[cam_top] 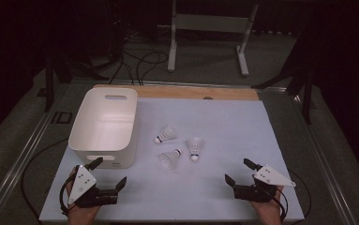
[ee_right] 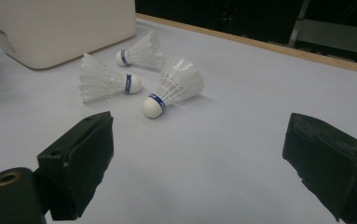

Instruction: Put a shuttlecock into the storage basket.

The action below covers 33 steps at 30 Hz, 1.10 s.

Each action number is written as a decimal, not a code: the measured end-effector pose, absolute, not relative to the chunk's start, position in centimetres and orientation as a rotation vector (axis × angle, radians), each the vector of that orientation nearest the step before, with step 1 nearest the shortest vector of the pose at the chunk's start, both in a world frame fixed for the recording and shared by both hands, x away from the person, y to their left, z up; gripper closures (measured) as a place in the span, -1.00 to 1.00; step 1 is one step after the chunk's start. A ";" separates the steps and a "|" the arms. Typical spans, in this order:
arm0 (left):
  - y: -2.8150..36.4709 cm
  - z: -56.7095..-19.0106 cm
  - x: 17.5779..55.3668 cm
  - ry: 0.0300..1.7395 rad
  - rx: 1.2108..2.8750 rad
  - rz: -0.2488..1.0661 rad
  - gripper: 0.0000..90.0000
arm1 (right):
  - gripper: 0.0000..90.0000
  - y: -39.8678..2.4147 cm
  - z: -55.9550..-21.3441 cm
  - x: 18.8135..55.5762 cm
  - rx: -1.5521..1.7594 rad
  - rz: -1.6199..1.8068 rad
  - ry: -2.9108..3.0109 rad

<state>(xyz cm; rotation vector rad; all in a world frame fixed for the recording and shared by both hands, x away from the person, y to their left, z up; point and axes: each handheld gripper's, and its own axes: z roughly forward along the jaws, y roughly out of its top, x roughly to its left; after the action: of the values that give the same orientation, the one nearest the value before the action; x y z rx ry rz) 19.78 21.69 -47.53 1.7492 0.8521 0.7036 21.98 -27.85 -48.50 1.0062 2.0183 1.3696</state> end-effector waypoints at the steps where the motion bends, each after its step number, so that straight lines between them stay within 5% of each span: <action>1: 21.7 -47.6 19.8 0.852 1.747 0.710 -0.98 | -0.81 -27.9 -48.5 22.0 1.008 1.367 2.014; 33: 22.0 -48.1 19.6 0.881 1.732 0.711 -0.98 | -0.81 -27.9 -47.6 22.4 1.054 1.374 1.997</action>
<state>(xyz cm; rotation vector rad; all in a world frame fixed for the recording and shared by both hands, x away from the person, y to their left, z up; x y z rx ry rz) 19.62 22.05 -48.07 1.7323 0.8808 0.7113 22.43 -27.88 -47.63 1.0538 1.9967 1.3739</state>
